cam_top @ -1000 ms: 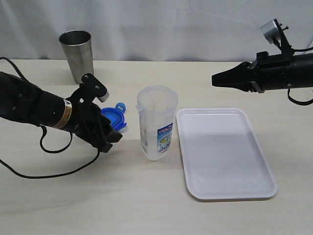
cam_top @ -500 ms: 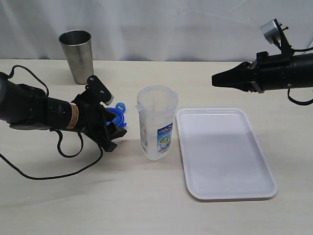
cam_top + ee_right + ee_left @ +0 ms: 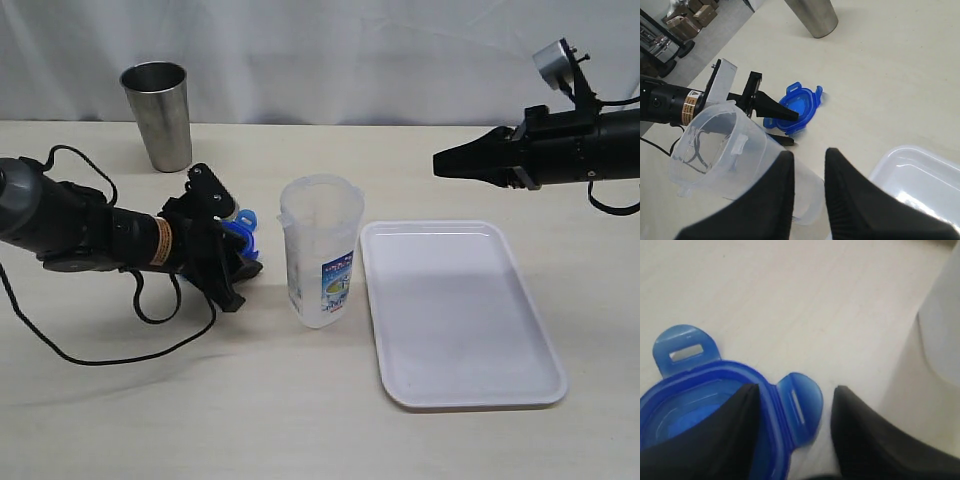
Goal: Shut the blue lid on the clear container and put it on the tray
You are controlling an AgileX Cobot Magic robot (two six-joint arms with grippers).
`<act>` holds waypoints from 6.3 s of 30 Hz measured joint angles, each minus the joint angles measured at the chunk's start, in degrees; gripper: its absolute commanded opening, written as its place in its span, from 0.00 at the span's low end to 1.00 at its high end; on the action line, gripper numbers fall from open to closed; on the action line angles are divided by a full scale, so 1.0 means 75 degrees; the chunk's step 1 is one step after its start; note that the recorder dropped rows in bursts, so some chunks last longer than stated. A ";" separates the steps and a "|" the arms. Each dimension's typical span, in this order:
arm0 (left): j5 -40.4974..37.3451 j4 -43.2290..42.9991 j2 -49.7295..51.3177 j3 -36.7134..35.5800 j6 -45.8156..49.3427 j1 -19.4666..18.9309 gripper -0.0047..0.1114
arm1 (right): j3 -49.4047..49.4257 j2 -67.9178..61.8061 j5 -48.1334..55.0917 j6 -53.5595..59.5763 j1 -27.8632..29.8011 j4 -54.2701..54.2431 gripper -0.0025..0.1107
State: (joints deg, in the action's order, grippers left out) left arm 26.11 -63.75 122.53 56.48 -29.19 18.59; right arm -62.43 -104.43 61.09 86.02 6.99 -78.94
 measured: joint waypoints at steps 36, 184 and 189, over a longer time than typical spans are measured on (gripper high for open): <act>-0.1559 -0.2234 -0.3240 -0.0783 -0.5416 0.0012 0.04 | 0.0000 0.0000 0.0000 0.0000 0.0000 0.0000 0.22; 0.0007 -0.3662 -0.3064 -0.1563 -0.6533 -0.1859 0.04 | 0.0000 0.0000 0.0000 0.0000 0.0000 0.0176 0.22; 0.0366 -0.2006 -0.3646 -0.1563 -0.4998 -0.1859 0.04 | 0.0000 0.0000 0.0000 0.0000 0.0000 0.0176 0.22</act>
State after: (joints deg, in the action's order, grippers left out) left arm 28.85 -78.79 95.19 44.76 -66.67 4.65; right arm -62.43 -104.43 61.09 86.02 6.99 -77.62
